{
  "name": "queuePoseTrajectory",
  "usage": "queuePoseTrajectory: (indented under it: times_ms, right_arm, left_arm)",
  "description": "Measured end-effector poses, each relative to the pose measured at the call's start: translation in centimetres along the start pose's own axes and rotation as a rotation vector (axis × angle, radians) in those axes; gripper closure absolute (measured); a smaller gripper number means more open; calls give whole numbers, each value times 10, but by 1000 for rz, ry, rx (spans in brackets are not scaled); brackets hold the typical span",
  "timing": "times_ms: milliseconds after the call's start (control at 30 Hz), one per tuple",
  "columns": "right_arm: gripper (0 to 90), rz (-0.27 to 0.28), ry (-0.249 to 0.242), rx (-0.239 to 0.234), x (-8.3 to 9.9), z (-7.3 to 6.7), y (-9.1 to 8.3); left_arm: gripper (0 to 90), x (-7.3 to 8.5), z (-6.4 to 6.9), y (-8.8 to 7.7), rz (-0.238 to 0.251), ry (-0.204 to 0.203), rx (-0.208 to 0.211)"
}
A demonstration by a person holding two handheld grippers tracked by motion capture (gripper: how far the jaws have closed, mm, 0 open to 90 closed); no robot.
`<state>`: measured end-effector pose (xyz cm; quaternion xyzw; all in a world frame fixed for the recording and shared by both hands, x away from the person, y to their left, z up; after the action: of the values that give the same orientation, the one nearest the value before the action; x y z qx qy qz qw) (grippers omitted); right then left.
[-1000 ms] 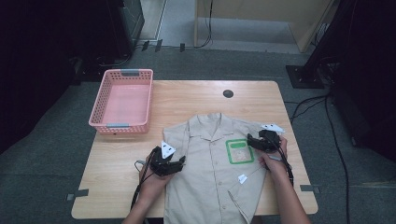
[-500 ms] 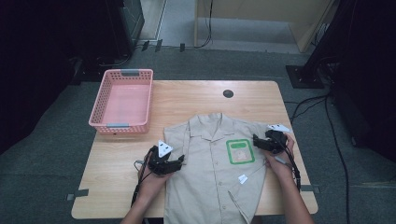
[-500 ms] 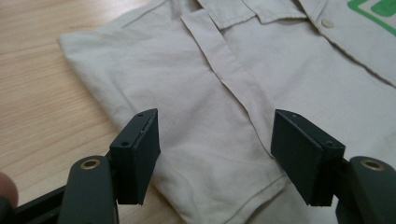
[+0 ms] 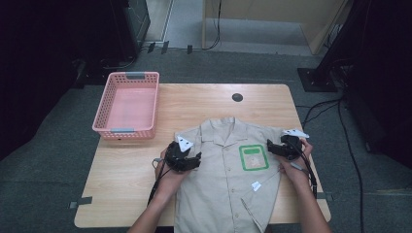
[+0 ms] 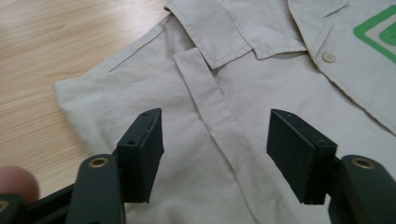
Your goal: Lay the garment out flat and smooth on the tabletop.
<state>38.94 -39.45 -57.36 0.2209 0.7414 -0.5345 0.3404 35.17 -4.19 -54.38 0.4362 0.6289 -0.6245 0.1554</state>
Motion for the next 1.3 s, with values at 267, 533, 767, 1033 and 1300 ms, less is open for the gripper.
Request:
queuePoseTrajectory:
  times_ms: [267, 533, 767, 1033, 1300]
  right_arm:
    - [187, 0, -2, 2, 3, 9, -6]
    - [187, 2, 1, 6, 4, 13, -8]
    - [187, 2, 7, 12, 4, 12, -9]
    - [187, 2, 9, 12, 4, 12, -9]
    - [187, 2, 9, 13, 4, 12, -9]
  left_arm:
    - [486, 1, 24, 18, -58, 57, -70]
    - [860, -1, 21, 16, -48, 43, -30]
    - [871, -3, -11, -8, 38, -68, -47]
    - [872, 29, -75, -27, 44, -223, -125]
    - [868, 61, -103, -31, 10, -342, -158]
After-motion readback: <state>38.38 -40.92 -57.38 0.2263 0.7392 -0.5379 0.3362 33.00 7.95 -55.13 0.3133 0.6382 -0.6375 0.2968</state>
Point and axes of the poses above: each handheld gripper's, and its own axes: y roughly forward along the jaws, x roughly out of its underside, z roughly to its right, the point moved 6 cm from there along y, roughly forward along the jaws, and after that the axes turned 15 degrees about -x, right-handed, at the moved point
